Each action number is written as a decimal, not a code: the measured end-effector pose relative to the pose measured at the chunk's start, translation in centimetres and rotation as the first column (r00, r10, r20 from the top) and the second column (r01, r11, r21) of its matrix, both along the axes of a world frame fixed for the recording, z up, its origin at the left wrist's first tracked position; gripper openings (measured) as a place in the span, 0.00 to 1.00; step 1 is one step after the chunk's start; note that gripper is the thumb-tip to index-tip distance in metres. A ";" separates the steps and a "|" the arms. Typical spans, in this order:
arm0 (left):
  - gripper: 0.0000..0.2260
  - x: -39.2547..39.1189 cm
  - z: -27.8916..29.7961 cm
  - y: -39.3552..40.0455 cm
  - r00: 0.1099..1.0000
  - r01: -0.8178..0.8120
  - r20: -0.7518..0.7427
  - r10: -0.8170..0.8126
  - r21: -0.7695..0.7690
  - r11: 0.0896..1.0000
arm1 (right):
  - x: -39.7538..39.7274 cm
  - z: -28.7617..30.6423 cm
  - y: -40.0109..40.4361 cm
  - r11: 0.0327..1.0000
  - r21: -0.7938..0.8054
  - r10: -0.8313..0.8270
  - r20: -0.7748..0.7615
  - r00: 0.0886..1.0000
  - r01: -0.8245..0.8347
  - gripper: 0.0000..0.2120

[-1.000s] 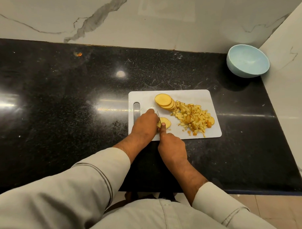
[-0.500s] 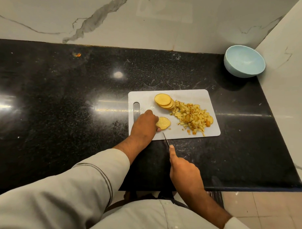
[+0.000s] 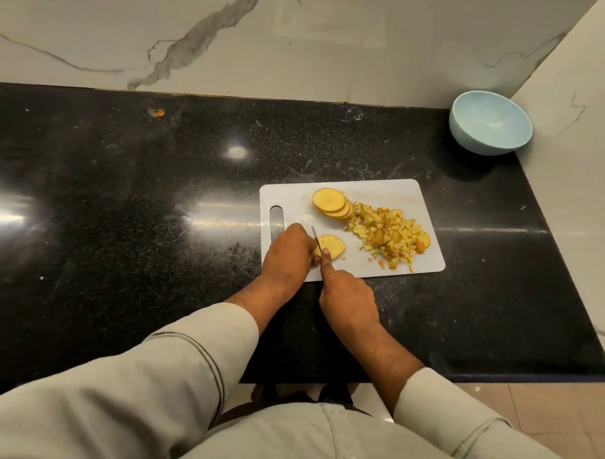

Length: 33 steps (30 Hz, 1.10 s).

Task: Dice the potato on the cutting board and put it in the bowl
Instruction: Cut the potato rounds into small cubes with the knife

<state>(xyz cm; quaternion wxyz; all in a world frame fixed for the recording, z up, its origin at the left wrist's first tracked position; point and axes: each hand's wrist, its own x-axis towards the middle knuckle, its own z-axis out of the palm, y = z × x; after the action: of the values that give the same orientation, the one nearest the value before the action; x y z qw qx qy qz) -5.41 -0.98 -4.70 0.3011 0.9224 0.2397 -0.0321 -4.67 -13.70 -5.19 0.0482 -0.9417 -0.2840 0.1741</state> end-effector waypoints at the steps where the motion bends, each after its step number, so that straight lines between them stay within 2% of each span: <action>1: 0.06 0.0 0.1 0.0 1.000 -0.003 -0.007 0.003 -0.009 1.000 | 0.0 -0.1 0.2 1.000 0.011 -0.002 -0.003 1.000 0.002 0.32; 4: 0.07 0.2 0.5 0.0 1.000 -0.022 -0.020 0.022 -0.012 1.000 | 0.1 -0.3 0.7 1.000 0.021 -0.015 -0.016 1.000 0.015 0.32; 8: 0.03 0.4 1.1 -0.4 0.996 0.088 -0.023 -0.086 0.126 0.988 | 0.1 -0.3 0.8 1.000 -0.013 -0.017 -0.040 0.999 0.017 0.33; 11: 0.05 0.3 1.3 -0.5 0.997 0.079 -0.010 -0.079 0.127 0.989 | -1.0 -0.1 -0.4 0.999 -0.050 -0.008 -0.062 0.998 0.005 0.34; 16: 0.07 0.1 0.7 -0.4 0.999 0.020 0.033 -0.022 0.046 0.999 | -2.8 0.1 -3.4 0.995 -0.098 0.017 -0.083 0.996 -0.026 0.34; 18: 0.08 -0.1 0.5 -0.2 0.999 0.044 0.014 -0.044 0.047 0.998 | -2.8 0.4 -4.5 0.995 -0.100 -0.005 -0.101 0.995 -0.005 0.34; 20: 0.09 0.0 0.6 0.4 0.999 0.037 -0.019 -0.038 -0.015 0.999 | -2.7 0.8 -5.2 0.997 -0.071 -0.043 -0.108 0.993 0.036 0.32; 23: 0.18 0.4 1.1 1.7 0.998 -0.026 -0.058 0.019 -0.122 0.992 | -2.9 1.4 -4.6 0.999 -0.019 -0.048 0.001 0.999 0.048 0.29; 26: 0.10 0.3 1.3 2.6 0.989 -0.151 -0.027 0.148 -0.180 0.972 | -3.2 1.4 -2.6 1.000 -0.021 -0.004 0.090 0.996 0.006 0.30; 29: 0.14 -0.4 1.1 2.5 0.981 -0.185 0.008 0.192 -0.223 0.957 | -3.3 0.7 -1.0 0.999 -0.028 0.031 0.098 0.995 -0.028 0.30; 33: 0.24 -1.8 0.7 1.0 0.999 -0.009 0.046 0.011 -0.038 0.999 | -2.6 -0.2 -0.1 0.999 -0.038 0.043 0.118 0.992 -0.038 0.31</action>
<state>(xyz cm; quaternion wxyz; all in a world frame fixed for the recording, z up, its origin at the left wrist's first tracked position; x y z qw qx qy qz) -7.18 0.02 -3.97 0.3244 0.9158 0.2365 -0.0138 -7.24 -13.75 -5.35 0.0107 -0.9451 -0.3022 0.1237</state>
